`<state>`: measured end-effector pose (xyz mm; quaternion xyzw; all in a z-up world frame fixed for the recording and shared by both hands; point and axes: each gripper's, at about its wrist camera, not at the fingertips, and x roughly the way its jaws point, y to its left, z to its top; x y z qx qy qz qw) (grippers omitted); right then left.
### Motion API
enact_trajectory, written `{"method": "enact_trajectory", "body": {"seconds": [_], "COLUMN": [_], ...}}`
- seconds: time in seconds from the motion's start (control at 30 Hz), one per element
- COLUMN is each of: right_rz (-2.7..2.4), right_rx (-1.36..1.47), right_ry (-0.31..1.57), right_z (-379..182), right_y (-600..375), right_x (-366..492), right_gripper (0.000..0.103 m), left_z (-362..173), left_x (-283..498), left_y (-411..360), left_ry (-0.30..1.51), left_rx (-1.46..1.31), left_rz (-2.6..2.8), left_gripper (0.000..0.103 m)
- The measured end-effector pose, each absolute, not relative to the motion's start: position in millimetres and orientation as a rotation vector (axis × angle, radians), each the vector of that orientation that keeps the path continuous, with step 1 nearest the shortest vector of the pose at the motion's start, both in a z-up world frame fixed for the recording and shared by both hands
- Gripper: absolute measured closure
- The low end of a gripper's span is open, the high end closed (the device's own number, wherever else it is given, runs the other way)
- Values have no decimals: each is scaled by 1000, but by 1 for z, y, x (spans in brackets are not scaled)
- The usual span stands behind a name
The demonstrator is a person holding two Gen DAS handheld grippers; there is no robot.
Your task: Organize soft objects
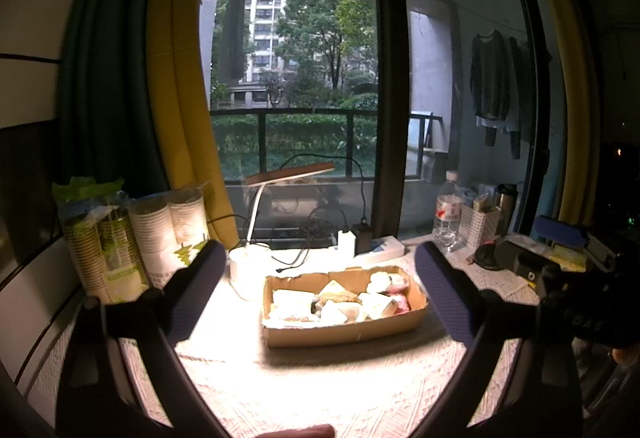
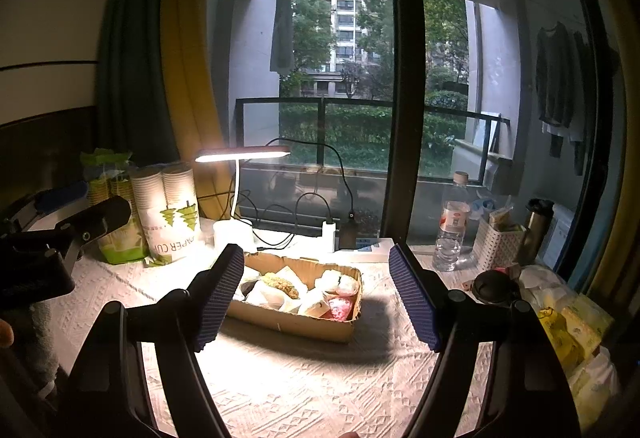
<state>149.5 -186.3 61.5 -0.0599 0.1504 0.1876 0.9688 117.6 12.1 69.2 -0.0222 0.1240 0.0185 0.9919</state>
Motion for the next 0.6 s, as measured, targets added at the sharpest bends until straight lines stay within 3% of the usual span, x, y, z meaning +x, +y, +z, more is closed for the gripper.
{"method": "enact_trajectory", "body": {"seconds": [0.6], "right_rz": [377], "right_rx": [-120], "right_ry": [305], "right_z": [61], "right_y": [-188], "right_x": [149], "right_gripper": [25], "left_z": [69], "left_x": [118], "left_y": [12], "left_ry": [250], "left_rx": [-44], "left_rz": [37], "left_gripper": [7]}}
